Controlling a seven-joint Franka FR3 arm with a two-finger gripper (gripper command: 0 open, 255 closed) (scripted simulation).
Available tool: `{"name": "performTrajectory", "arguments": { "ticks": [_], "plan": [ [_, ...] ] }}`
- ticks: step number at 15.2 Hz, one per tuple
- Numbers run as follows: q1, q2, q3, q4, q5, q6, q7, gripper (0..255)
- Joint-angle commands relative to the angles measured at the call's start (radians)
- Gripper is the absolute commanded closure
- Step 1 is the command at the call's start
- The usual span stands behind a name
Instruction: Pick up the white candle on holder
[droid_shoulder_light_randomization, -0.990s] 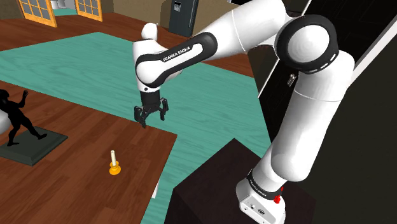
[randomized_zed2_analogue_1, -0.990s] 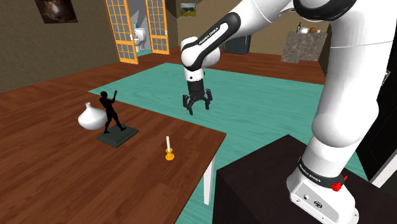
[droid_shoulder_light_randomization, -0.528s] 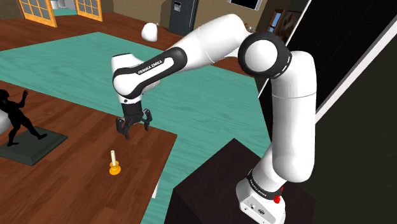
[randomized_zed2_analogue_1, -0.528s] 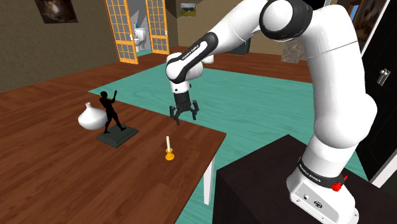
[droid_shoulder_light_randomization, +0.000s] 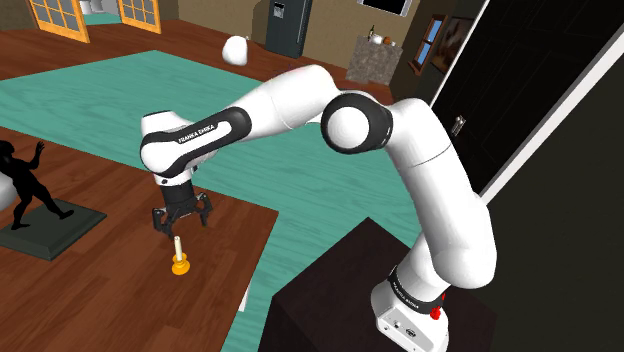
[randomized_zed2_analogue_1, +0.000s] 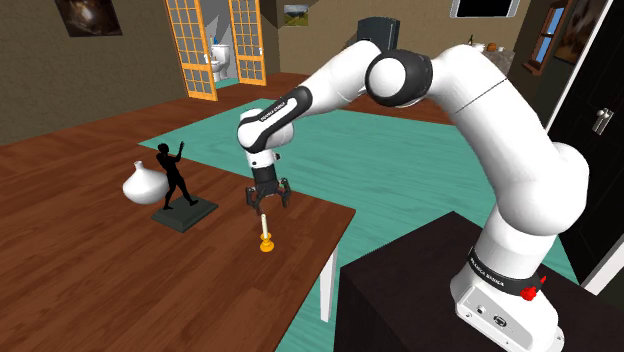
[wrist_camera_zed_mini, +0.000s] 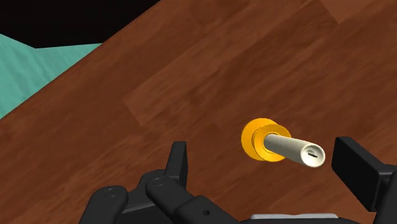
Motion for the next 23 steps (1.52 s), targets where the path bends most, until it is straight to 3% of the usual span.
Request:
{"name": "performTrajectory", "arguments": {
  "ticks": [1,3,12,13,23],
  "plan": [
    [0.027,0.099,0.001,0.126,0.002,-0.041,0.013,0],
    [0.050,0.188,0.001,0.248,0.004,-0.084,0.021,0],
    [0.060,0.271,-0.007,0.294,-0.003,-0.048,0.013,0],
    [0.061,0.269,-0.007,0.291,-0.003,-0.047,0.013,255],
    [0.059,0.259,-0.006,0.287,-0.002,-0.052,0.014,255]
  ]
}}
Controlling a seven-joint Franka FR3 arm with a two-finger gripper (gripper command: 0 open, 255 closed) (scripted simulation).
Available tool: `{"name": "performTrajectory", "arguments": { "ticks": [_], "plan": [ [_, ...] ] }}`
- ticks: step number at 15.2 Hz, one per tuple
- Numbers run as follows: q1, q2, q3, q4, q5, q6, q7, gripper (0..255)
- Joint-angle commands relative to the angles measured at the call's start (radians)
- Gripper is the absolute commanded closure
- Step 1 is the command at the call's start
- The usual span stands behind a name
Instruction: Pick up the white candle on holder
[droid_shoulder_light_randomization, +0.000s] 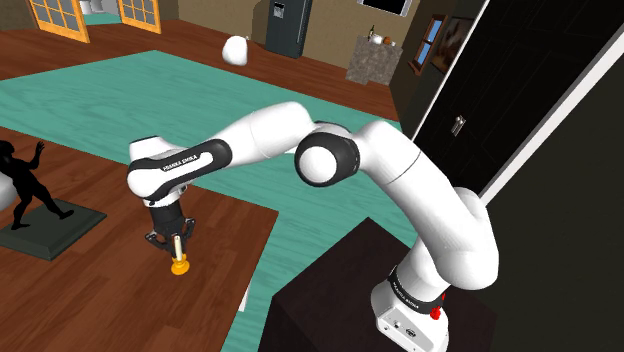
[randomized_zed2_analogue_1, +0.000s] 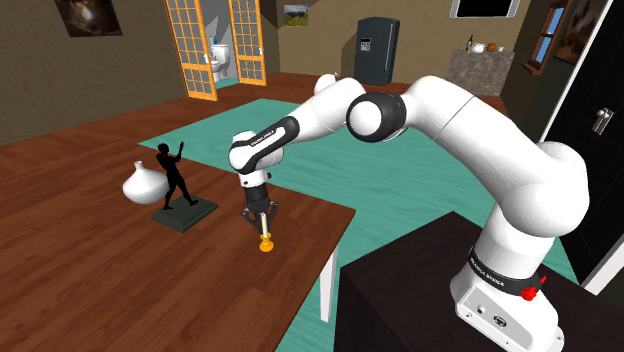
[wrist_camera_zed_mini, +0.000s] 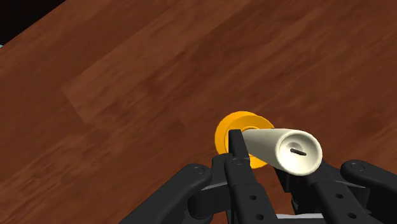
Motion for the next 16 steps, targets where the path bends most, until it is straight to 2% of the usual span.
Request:
{"name": "performTrajectory", "arguments": {
  "ticks": [1,16],
  "plan": [
    [-0.002,-0.015,0.001,-0.007,0.001,-0.008,0.001,255],
    [-0.018,-0.147,0.016,-0.064,0.013,-0.082,0.016,255]
  ]
}}
